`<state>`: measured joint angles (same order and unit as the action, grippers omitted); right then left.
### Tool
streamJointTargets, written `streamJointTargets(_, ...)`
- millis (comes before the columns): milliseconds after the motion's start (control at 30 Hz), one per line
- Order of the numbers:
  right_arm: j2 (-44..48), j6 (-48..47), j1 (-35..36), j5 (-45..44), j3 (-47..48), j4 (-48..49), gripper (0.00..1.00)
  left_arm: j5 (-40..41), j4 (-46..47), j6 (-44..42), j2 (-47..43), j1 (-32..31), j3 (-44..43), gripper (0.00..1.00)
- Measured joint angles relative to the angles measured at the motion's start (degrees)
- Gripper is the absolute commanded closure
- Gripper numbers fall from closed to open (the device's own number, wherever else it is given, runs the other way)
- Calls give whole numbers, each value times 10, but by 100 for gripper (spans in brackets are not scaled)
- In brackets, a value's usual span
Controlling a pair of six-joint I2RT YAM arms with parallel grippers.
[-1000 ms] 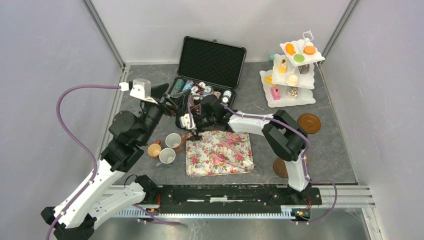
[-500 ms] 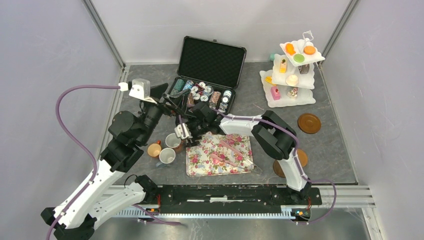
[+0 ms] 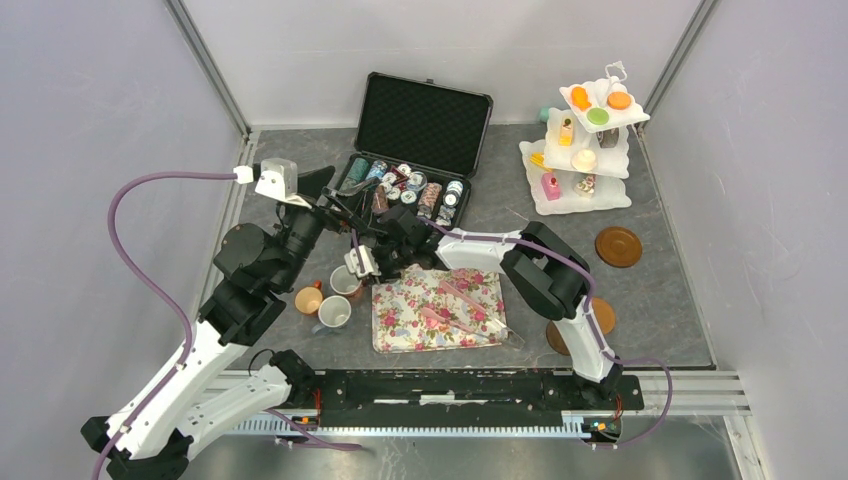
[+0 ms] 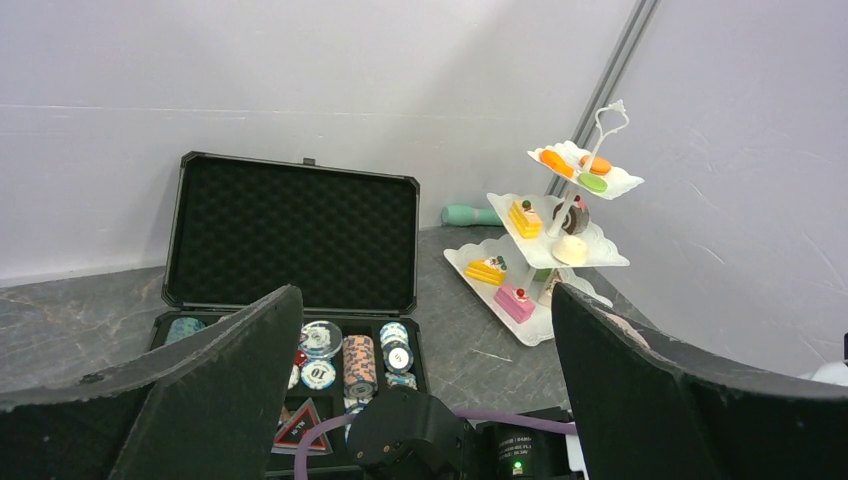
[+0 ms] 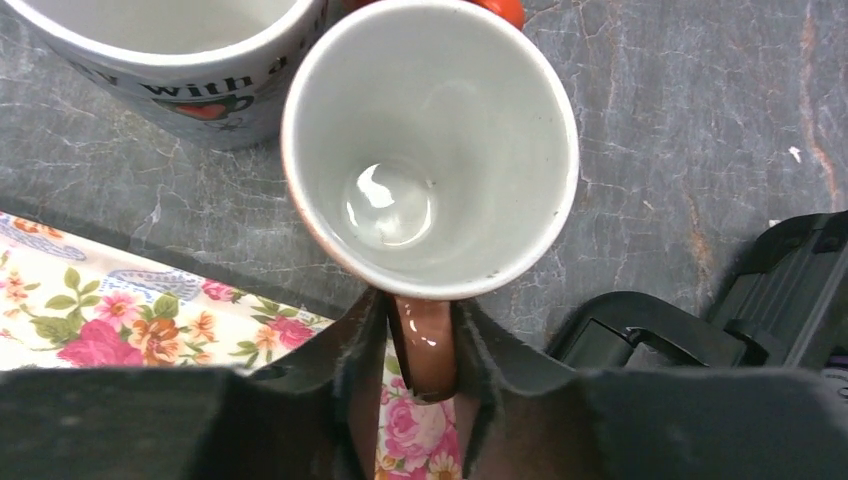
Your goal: Serve the afternoon tea
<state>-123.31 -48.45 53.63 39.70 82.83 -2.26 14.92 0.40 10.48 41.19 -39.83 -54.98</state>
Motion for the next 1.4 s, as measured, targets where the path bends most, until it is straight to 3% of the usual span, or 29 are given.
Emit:
streamJointTargets(233,0,11,1,-12,3,1,100,0,1,0,0,0,0,0)
streamJointTargets(467,9,42,1,-23,-13,22,100,0,2,0,0,0,0,0)
streamJointTargets(667,75,120,-7,-33,-108,96,100,0,2,0,-5,0,0,0)
streamJointTargets(967,248,253,-28,-77,-254,219,100,0,2,0,-12,3,0,0)
streamJointTargets(1133,387,286,-48,-129,-370,233,100,0,2,0,-14,3,0,0)
streamJointTargets(1267,532,315,-91,-197,-488,221,100,0,2,1,-15,3,1,0)
streamJointTargets(1400,666,382,-151,-326,-567,187,100,-2,2,1,-14,3,1,0)
